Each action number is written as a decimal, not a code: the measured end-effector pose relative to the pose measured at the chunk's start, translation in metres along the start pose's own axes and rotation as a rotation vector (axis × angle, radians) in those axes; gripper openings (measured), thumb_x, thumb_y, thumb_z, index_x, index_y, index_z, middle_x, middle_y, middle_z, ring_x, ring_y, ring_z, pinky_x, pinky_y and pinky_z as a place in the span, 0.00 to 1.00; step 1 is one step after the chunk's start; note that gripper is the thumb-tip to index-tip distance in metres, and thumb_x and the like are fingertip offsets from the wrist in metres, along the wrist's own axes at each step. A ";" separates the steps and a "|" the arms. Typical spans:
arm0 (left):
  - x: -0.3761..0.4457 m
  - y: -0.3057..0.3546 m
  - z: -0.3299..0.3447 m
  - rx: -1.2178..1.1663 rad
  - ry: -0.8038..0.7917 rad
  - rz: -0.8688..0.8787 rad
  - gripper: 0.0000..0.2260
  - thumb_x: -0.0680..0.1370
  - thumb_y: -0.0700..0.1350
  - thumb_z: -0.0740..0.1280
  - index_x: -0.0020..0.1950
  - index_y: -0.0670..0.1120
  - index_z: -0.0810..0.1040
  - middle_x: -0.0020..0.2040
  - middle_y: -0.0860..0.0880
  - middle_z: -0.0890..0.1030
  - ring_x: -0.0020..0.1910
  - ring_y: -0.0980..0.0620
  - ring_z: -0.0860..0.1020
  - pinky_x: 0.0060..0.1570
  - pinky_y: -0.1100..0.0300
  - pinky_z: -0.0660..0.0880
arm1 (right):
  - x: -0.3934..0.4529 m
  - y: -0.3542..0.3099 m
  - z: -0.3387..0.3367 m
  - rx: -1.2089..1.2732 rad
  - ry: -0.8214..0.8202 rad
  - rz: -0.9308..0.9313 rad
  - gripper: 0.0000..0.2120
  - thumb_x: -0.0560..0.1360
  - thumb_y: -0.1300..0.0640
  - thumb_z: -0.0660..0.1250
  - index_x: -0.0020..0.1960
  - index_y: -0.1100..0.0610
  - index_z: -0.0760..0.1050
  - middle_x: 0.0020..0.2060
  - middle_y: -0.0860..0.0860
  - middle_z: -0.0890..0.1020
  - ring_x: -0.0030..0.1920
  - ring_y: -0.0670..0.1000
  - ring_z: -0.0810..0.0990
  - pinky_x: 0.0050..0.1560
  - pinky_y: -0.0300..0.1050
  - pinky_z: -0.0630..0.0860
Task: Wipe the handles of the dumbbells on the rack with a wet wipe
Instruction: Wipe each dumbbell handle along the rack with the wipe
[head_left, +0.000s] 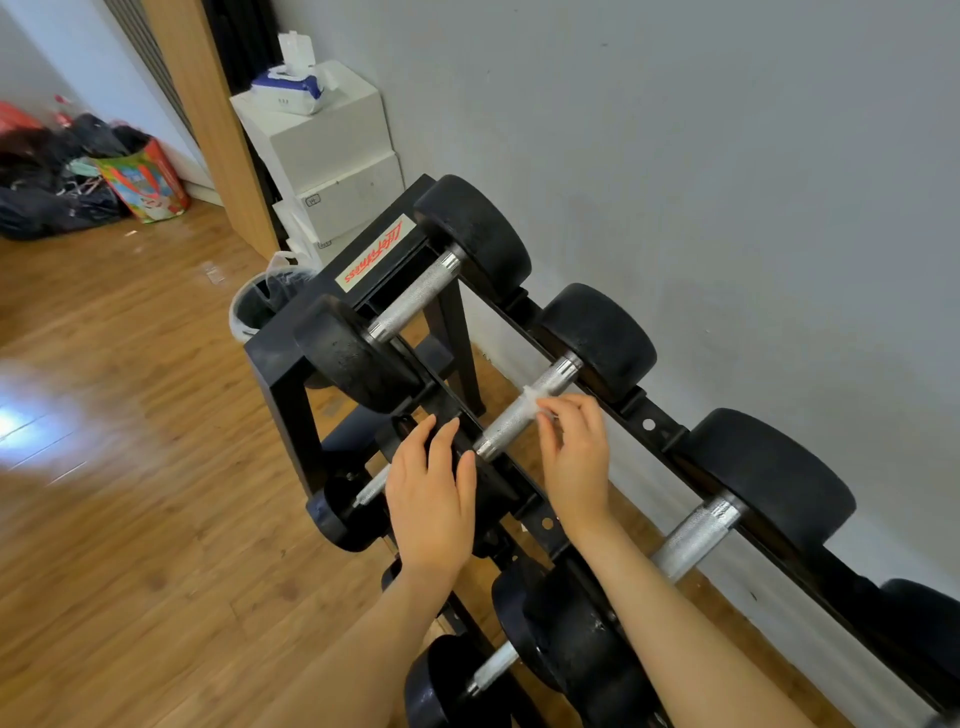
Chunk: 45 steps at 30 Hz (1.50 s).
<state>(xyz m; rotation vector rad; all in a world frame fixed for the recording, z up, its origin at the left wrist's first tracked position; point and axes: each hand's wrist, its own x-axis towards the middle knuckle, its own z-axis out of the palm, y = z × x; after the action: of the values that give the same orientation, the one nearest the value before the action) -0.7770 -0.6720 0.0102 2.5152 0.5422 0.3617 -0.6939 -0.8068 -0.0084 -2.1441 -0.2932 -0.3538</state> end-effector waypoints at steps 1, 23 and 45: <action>0.001 0.000 0.001 0.004 0.010 0.006 0.22 0.82 0.54 0.52 0.70 0.46 0.74 0.69 0.45 0.74 0.69 0.45 0.70 0.66 0.47 0.68 | -0.001 0.001 0.000 0.004 0.000 -0.005 0.12 0.77 0.55 0.64 0.57 0.60 0.78 0.51 0.51 0.76 0.49 0.46 0.77 0.47 0.36 0.77; 0.001 -0.004 0.005 0.063 0.036 0.034 0.22 0.82 0.54 0.52 0.68 0.46 0.75 0.67 0.44 0.75 0.66 0.43 0.72 0.65 0.46 0.69 | -0.010 0.010 0.010 0.011 -0.015 0.009 0.09 0.78 0.59 0.66 0.57 0.59 0.78 0.51 0.51 0.77 0.50 0.48 0.78 0.46 0.46 0.81; -0.002 -0.007 -0.007 0.084 -0.066 0.084 0.23 0.82 0.55 0.53 0.73 0.46 0.69 0.72 0.44 0.71 0.71 0.44 0.68 0.68 0.49 0.65 | -0.001 -0.002 0.007 -0.159 -0.045 -0.136 0.10 0.76 0.58 0.66 0.55 0.61 0.79 0.51 0.55 0.79 0.52 0.52 0.77 0.48 0.44 0.79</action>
<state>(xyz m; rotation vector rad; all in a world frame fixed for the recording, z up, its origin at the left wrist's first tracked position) -0.7835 -0.6647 0.0117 2.6266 0.4355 0.2909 -0.6948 -0.8005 -0.0112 -2.2968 -0.4509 -0.4191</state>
